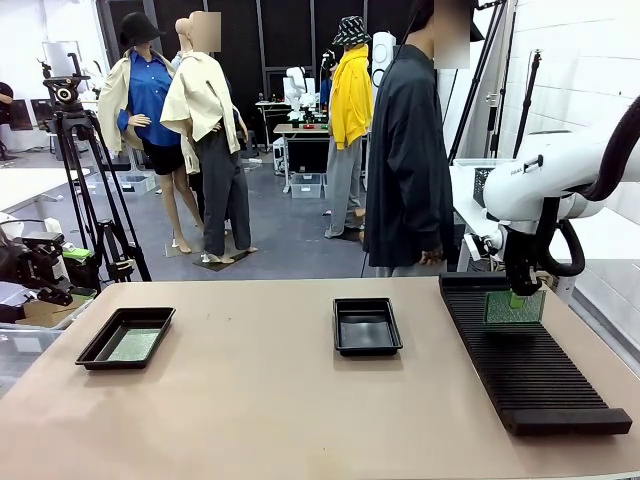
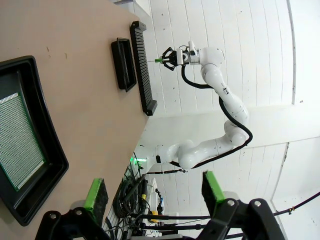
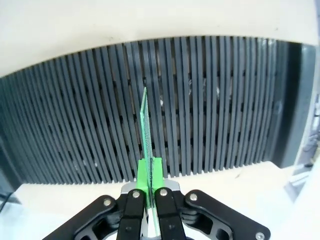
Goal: Inspect and transfer BCBs to ESD trays.
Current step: Pick up the Blank PCB from the PCB Rack and place it in the right ESD tray.
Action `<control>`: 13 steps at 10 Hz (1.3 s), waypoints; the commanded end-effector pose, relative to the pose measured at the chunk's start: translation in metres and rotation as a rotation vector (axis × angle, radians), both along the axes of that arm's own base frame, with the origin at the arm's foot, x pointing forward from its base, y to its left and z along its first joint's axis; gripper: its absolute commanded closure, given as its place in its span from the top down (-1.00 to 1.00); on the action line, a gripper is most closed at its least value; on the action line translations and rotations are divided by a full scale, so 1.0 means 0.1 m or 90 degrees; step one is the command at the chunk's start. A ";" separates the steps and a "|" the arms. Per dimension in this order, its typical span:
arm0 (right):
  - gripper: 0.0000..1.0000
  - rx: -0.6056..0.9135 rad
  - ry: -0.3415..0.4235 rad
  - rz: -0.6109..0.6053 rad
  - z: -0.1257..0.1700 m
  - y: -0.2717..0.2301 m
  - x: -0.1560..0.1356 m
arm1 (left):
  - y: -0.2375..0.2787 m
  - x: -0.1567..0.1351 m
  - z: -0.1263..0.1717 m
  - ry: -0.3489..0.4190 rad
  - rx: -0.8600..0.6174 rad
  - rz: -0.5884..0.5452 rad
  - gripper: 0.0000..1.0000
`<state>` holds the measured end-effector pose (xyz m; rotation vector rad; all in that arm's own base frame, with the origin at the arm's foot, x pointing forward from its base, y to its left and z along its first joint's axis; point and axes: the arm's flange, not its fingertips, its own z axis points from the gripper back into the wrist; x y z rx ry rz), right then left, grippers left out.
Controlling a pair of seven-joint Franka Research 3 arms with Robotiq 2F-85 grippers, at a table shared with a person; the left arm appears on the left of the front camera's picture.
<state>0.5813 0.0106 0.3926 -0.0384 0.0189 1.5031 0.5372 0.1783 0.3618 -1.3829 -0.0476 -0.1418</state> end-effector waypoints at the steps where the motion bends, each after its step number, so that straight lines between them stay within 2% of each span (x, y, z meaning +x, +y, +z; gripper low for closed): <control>1: -1.00 -0.031 0.000 -0.006 0.10 0.07 -0.11 | -0.01 -0.01 0.01 -0.001 0.006 -0.003 1.00; 5: -1.00 -0.037 -0.012 -0.016 0.28 0.14 -0.23 | -0.01 -0.01 0.01 -0.001 0.006 -0.003 1.00; 7: -1.00 -0.026 -0.003 -0.027 0.33 0.20 -0.19 | -0.01 -0.01 0.01 -0.001 0.006 -0.003 1.00; 9: -1.00 0.017 0.032 -0.145 0.38 0.30 -0.20 | -0.01 -0.01 0.01 -0.001 0.006 -0.003 1.00; 11: -1.00 0.066 0.003 -0.295 0.46 0.51 -0.31 | -0.01 -0.01 0.01 -0.001 0.006 -0.003 1.00; 13: -1.00 0.094 -0.049 -0.452 0.52 0.71 -0.38 | -0.01 -0.01 0.01 -0.001 0.006 -0.003 1.00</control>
